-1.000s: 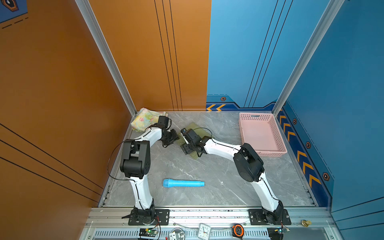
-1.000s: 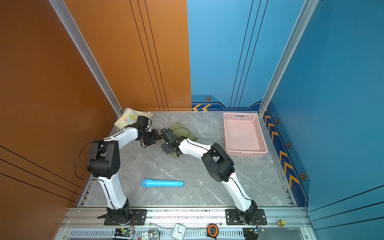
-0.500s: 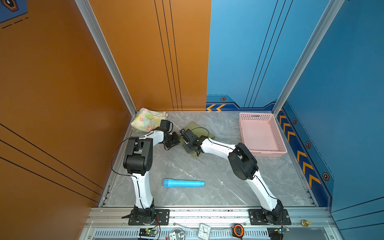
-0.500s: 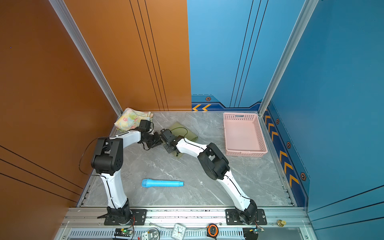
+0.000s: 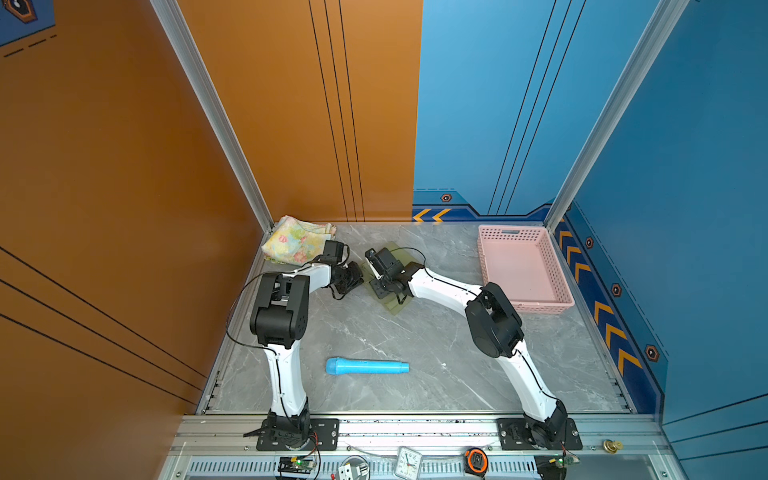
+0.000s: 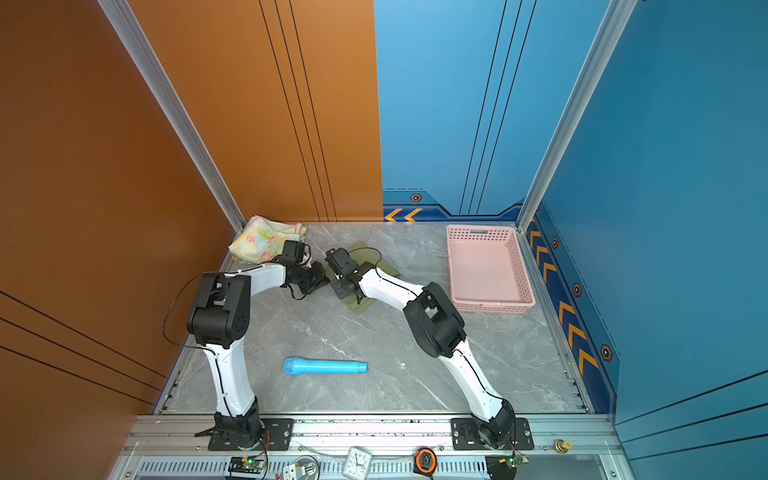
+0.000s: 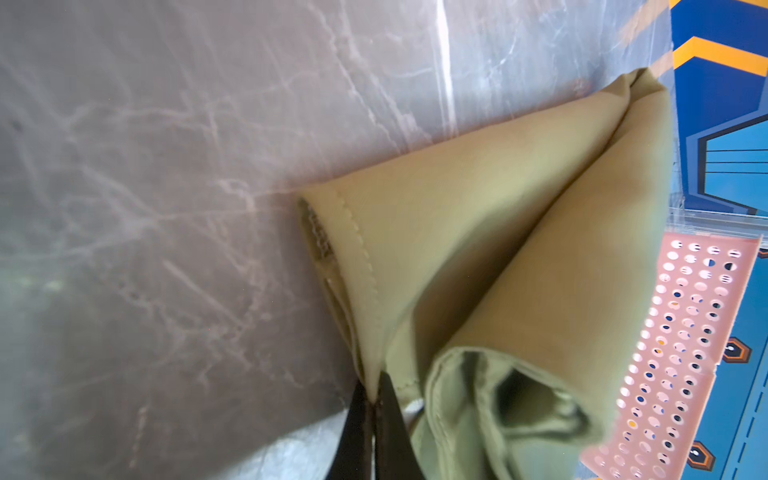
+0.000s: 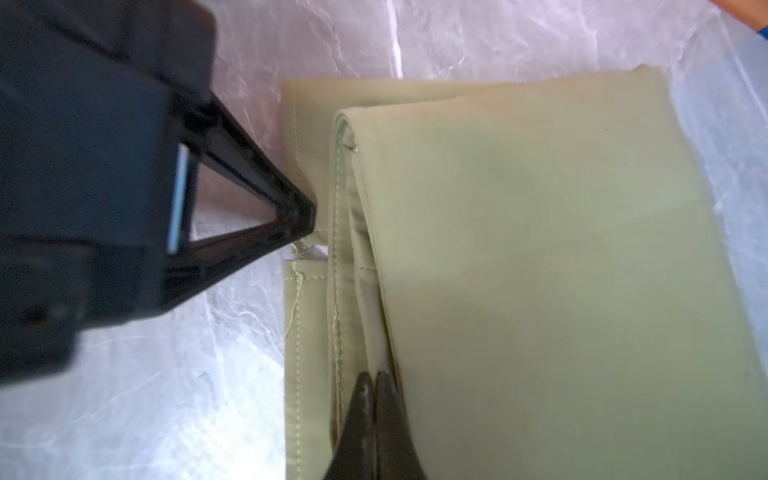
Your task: Fold and stack the skirts
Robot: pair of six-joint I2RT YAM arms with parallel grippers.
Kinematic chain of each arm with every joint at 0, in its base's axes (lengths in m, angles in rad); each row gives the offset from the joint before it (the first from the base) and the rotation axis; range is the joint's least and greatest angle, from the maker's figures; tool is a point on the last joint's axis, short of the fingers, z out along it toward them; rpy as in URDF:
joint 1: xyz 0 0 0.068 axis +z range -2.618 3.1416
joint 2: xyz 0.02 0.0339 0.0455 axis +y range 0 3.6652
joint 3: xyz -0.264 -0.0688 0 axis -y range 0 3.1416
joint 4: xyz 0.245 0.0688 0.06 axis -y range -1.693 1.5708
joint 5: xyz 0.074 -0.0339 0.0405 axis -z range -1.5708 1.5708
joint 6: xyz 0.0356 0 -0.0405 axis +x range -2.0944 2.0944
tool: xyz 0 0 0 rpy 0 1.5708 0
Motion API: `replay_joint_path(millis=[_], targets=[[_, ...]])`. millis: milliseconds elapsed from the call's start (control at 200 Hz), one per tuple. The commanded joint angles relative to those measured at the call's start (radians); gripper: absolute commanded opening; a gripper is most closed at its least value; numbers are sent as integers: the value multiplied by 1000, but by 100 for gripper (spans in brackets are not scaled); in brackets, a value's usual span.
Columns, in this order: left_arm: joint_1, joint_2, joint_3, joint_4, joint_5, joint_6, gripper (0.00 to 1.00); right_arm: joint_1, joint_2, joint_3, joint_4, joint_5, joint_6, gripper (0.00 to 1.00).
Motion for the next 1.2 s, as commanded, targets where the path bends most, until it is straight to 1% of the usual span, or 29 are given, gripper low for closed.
replay_joint_path(millis=[0, 220, 355, 380, 396, 401, 406, 416, 421, 446, 476, 501, 541, 601, 631, 651, 721, 831, 886, 941, 1001, 1116, 1197], targets=[[-6, 44, -31, -31, -8, -11, 0, 15, -70, -12, -18, -71, 50, 0], [2, 38, -36, -30, -5, -16, 0, 48, -34, -41, -18, -113, 93, 0], [13, 17, -44, -31, -2, -25, 0, 34, -29, -45, -20, -159, 119, 0], [16, 12, -45, -30, -2, -26, 0, 25, -32, -45, -20, -175, 125, 8], [18, 7, -45, -33, -4, -28, 0, 19, -35, -46, -18, -185, 132, 14], [19, 6, -45, -34, -3, -28, 0, 14, -38, -46, -18, -190, 137, 18], [20, 6, -46, -36, -4, -29, 2, 14, -38, -46, -18, -190, 137, 18], [21, 1, -46, -38, -4, -30, 3, 10, -41, -47, -18, -199, 140, 23], [22, 1, -46, -40, -4, -30, 6, 8, -43, -47, -18, -202, 143, 25], [26, -8, -47, -47, -6, -31, 13, -6, -51, -47, -16, -222, 152, 33], [32, -21, -48, -57, -9, -32, 22, -23, -63, -48, -14, -243, 163, 41], [35, -33, -51, -65, -13, -33, 31, -37, -74, -50, -14, -256, 170, 46], [44, -54, -57, -77, -18, -34, 41, -61, -94, -52, -12, -273, 178, 51], [56, -90, -68, -94, -25, -33, 50, -94, -130, -70, 5, -279, 186, 57], [62, -106, -73, -104, -26, -30, 52, -96, -145, -79, 10, -280, 191, 57], [66, -119, -78, -107, -25, -29, 54, -131, -153, -83, 11, -277, 194, 57], [77, -155, -98, -109, -17, -29, 56, -174, -164, -88, 6, -260, 212, 57], [69, -196, -123, -86, 7, -26, 61, -233, -132, -73, -28, -221, 230, 57], [59, -211, -150, -32, 34, -38, 63, -253, -111, -60, -41, -212, 233, 57], [46, -225, -174, 38, 37, -52, 65, -260, -83, -38, -62, -202, 216, 57], [31, -217, -181, 84, 54, -57, 68, -264, -53, -13, -91, -177, 202, 57], [-8, -169, -145, 84, 55, -41, 74, -265, -24, -3, -103, -166, 200, 57], [-26, -132, -126, 84, 42, -40, 77, -263, -11, -1, -103, -149, 202, 57]])
